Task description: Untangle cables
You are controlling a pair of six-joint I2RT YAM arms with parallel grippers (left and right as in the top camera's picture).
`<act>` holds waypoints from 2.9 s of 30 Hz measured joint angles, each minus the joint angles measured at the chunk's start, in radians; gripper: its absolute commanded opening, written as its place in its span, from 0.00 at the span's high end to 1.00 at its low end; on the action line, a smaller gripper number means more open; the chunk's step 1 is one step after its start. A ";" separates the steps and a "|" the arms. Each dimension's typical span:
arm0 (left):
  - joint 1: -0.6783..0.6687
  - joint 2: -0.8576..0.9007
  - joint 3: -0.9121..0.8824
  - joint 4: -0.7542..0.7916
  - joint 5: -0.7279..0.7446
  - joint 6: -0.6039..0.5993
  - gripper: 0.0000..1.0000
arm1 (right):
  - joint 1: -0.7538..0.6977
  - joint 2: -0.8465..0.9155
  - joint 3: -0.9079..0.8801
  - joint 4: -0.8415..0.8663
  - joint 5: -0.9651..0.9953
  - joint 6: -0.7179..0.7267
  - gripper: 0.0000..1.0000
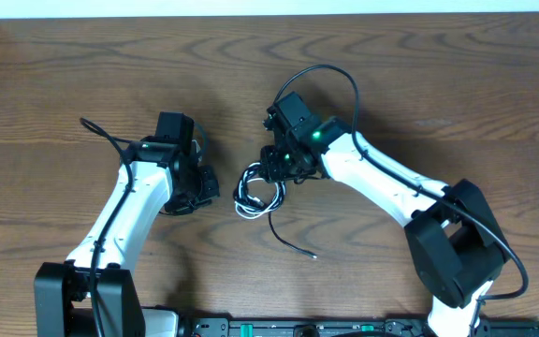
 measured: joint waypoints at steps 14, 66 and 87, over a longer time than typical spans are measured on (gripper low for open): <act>0.000 0.000 0.000 0.001 0.000 0.000 0.88 | 0.109 0.000 0.000 0.020 0.279 0.049 0.38; 0.000 0.000 -0.010 0.008 -0.098 -0.040 0.83 | 0.214 0.150 -0.003 0.174 0.324 0.069 0.80; 0.000 0.023 -0.017 0.015 -0.129 -0.079 0.77 | 0.170 -0.057 -0.004 0.118 0.289 -0.053 0.57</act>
